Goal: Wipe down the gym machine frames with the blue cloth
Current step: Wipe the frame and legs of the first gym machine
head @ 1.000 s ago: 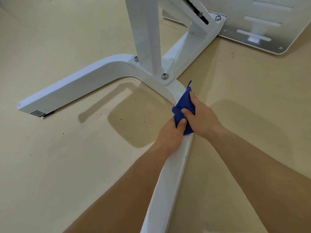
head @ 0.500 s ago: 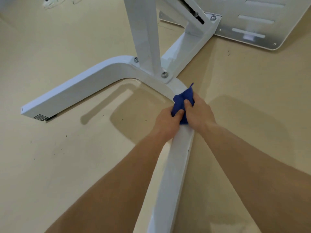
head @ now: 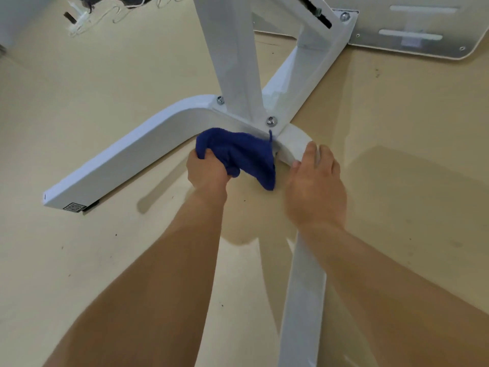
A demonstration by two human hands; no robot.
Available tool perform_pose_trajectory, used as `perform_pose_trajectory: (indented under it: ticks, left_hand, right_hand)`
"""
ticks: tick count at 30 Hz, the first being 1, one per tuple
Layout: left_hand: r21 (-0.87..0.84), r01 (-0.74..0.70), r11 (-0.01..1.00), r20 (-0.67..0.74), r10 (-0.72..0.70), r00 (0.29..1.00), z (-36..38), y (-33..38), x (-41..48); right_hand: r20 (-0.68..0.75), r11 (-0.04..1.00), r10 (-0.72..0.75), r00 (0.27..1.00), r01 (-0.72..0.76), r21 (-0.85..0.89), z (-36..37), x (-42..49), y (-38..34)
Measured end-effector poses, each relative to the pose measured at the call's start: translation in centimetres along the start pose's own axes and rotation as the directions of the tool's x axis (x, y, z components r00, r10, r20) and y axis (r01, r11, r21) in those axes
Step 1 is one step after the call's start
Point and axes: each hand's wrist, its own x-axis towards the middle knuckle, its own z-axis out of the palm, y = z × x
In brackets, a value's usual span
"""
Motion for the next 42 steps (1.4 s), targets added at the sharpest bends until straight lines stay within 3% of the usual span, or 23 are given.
perform_pose_trajectory:
  ticks: [2,5,10,16,20,23,28,30,34,36,39,42]
  left_hand:
    - [0.049,0.038,0.998,-0.019,-0.037,0.999,1.4,0.0,2.9]
    - [-0.049,0.055,0.997,-0.012,-0.055,0.998,4.4,0.4,5.8]
    - [-0.105,0.130,0.986,0.111,-0.118,0.987,7.0,1.0,7.1]
    - [-0.090,0.038,0.995,0.255,-0.014,0.967,8.1,-2.6,4.7]
    - [-0.027,-0.075,0.997,0.080,0.077,0.994,7.1,0.4,10.0]
    - [0.019,-0.034,0.999,0.014,0.033,0.999,6.7,1.0,13.8]
    - [0.086,-0.037,0.996,0.247,0.014,0.969,7.3,-1.5,3.1]
    - [0.068,0.014,0.998,0.422,-0.041,0.905,7.4,-3.8,-1.0]
    - [0.144,-0.110,0.983,0.599,0.002,0.801,6.7,-4.8,-4.3]
    - [0.143,-0.125,0.982,0.556,0.025,0.831,7.0,-3.8,-3.7]
    - [0.187,-0.125,0.974,0.372,0.048,0.927,7.8,-2.5,-2.2]
    - [0.155,-0.114,0.981,0.245,0.073,0.967,8.0,-1.9,-1.5]
  right_hand:
    - [-0.043,0.999,-0.023,0.999,0.020,-0.050,0.2,0.0,-0.1]
    - [-0.042,0.992,-0.032,0.999,0.026,-0.121,0.5,-0.1,0.0]
    - [-0.024,0.987,-0.030,0.999,0.026,-0.157,0.3,0.0,-0.1]
    - [-0.008,0.988,-0.015,1.000,0.014,-0.151,0.4,0.1,-0.2]
    - [-0.008,0.986,-0.022,1.000,0.020,-0.168,0.3,0.0,-0.2]
    - [-0.019,0.985,-0.021,1.000,0.017,-0.173,0.4,0.1,-0.3]
    - [0.049,0.991,-0.001,0.999,0.007,-0.133,0.1,0.1,-0.3]
    - [0.071,0.993,-0.024,0.997,0.032,-0.113,-0.4,0.2,-0.2]
    - [0.124,0.997,0.033,0.992,-0.041,0.064,-1.4,0.3,0.4]
    - [0.122,0.995,0.030,0.992,-0.041,0.093,-1.7,0.3,0.5]
    - [0.137,0.994,0.031,0.990,-0.044,0.098,-1.6,0.3,0.6]
    - [0.139,0.995,0.025,0.990,-0.038,0.088,-1.4,0.4,0.7]
